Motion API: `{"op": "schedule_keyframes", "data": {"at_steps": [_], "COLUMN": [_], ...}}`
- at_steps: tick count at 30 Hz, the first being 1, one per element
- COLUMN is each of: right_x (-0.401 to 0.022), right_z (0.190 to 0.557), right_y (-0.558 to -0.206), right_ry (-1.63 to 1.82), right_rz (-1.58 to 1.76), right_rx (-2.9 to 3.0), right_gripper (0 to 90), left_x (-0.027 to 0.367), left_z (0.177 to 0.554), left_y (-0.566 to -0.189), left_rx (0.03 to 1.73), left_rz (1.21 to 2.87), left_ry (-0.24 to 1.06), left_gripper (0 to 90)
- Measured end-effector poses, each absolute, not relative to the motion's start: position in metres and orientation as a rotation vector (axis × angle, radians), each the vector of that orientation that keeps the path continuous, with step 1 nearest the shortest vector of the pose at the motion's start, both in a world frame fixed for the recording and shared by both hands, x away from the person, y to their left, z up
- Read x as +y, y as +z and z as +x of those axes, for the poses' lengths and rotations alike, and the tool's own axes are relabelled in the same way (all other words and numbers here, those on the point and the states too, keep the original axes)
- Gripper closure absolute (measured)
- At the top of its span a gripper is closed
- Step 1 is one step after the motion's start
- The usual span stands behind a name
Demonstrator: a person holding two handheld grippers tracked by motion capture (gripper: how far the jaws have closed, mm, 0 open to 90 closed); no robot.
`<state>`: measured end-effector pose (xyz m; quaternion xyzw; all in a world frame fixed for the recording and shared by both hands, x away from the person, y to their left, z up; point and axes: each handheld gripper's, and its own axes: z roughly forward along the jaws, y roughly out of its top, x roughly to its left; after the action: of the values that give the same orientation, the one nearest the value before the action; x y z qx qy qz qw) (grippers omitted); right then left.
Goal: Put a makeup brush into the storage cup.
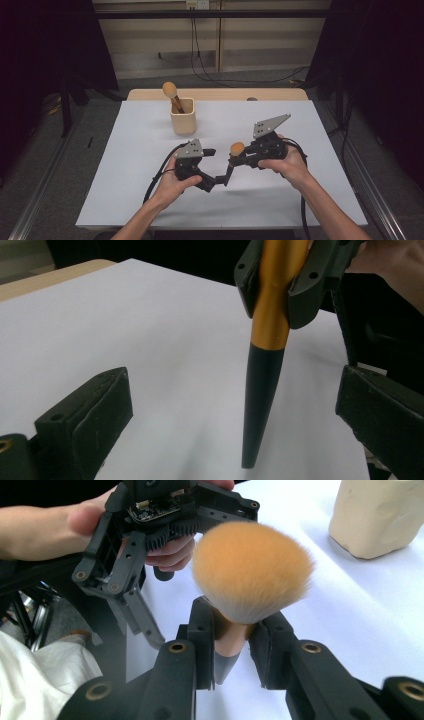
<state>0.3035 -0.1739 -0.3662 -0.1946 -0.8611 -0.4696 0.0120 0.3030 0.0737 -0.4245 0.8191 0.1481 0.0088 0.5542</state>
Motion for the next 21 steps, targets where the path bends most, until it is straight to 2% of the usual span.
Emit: {"op": "schedule_keyframes", "data": {"at_steps": [12, 14, 18, 21], "right_x": [-0.175, -0.177, -0.176, -0.173], "right_z": [0.298, 0.298, 0.298, 0.297], "right_y": [-0.363, -0.364, -0.364, -0.365], "right_ry": [-1.422, -1.425, -1.431, -1.426], "right_rz": [-0.603, -0.613, -0.606, -0.603], "right_rx": [-2.716, -2.710, -2.709, -2.711], "right_gripper": [73.1, 73.0, 73.0, 73.0], "left_x": [0.057, 0.057, 0.058, 0.057], "left_z": [0.295, 0.295, 0.296, 0.296], "left_y": [-0.424, -0.424, -0.424, -0.424], "left_rx": [0.331, 0.330, 0.321, 0.325], "left_rz": [1.981, 1.989, 1.967, 1.948], "left_ry": [0.037, 0.018, 0.012, -0.001], "left_gripper": [6.3, 10.8, 30.0, 37.6]}}
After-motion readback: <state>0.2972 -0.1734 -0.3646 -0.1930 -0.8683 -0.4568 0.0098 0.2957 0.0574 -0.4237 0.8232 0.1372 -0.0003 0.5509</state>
